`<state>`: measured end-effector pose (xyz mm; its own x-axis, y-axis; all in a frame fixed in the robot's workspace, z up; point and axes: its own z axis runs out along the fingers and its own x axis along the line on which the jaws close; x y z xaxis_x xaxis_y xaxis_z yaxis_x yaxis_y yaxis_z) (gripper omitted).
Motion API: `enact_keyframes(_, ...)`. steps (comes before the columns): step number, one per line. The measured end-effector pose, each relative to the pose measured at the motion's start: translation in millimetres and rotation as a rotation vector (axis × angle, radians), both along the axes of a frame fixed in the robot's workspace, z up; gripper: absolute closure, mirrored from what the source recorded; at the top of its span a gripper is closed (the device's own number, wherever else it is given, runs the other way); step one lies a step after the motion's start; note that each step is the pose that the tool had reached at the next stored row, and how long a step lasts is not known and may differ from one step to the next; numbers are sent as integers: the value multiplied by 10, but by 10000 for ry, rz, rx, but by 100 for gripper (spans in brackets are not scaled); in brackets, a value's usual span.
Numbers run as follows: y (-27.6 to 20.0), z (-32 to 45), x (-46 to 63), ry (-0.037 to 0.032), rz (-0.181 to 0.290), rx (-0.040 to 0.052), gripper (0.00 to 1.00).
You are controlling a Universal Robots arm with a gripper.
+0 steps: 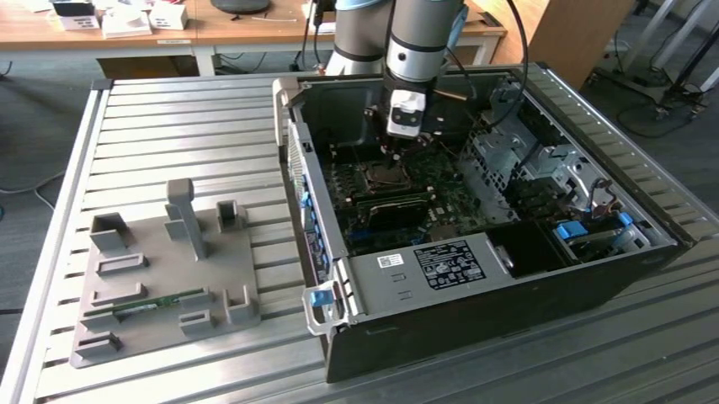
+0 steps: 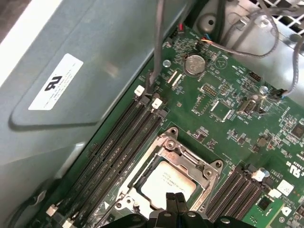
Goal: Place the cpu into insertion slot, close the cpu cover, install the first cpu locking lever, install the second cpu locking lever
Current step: 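Close the cpu cover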
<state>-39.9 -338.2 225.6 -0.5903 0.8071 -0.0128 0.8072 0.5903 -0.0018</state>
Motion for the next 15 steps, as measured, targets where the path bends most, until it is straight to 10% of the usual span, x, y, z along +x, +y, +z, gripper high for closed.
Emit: enact_keyframes(15, 0, 0, 0, 0, 611, 1, 89)
